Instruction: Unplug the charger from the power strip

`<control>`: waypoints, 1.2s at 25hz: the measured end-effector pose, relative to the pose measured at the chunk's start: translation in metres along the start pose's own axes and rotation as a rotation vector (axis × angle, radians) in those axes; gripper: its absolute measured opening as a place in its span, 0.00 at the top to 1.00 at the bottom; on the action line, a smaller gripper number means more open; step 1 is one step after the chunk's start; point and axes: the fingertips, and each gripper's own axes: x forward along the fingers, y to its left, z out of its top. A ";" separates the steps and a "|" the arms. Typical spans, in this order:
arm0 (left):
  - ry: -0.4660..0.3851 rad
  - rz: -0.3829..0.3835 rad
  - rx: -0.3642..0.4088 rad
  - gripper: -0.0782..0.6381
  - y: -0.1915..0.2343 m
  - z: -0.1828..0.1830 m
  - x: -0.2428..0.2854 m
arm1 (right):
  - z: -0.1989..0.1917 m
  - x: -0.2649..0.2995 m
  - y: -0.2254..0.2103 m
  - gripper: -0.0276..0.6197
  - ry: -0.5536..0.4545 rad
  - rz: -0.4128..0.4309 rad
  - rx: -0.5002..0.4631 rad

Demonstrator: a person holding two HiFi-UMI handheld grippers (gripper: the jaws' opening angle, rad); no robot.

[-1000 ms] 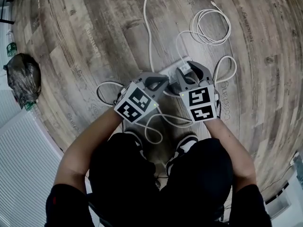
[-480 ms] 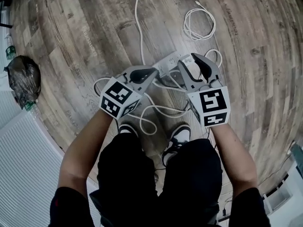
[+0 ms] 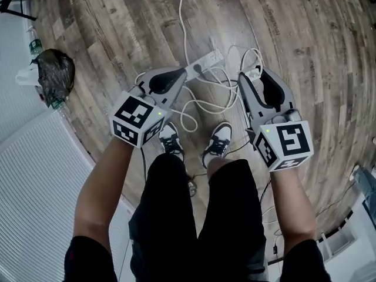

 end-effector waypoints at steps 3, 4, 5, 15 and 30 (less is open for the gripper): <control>-0.018 0.026 -0.030 0.87 -0.028 0.045 -0.058 | 0.045 -0.047 0.033 0.70 -0.005 0.028 0.001; -0.026 0.035 -0.043 0.87 -0.037 0.062 -0.078 | 0.062 -0.064 0.045 0.70 -0.010 0.039 0.002; -0.037 0.045 -0.058 0.87 -0.046 0.079 -0.098 | 0.079 -0.080 0.057 0.70 -0.016 0.050 0.008; -0.218 0.179 -0.083 0.87 -0.143 0.255 -0.316 | 0.257 -0.248 0.146 0.69 -0.156 0.091 0.109; -0.385 0.277 -0.036 0.87 -0.240 0.411 -0.486 | 0.437 -0.414 0.201 0.69 -0.358 0.095 0.005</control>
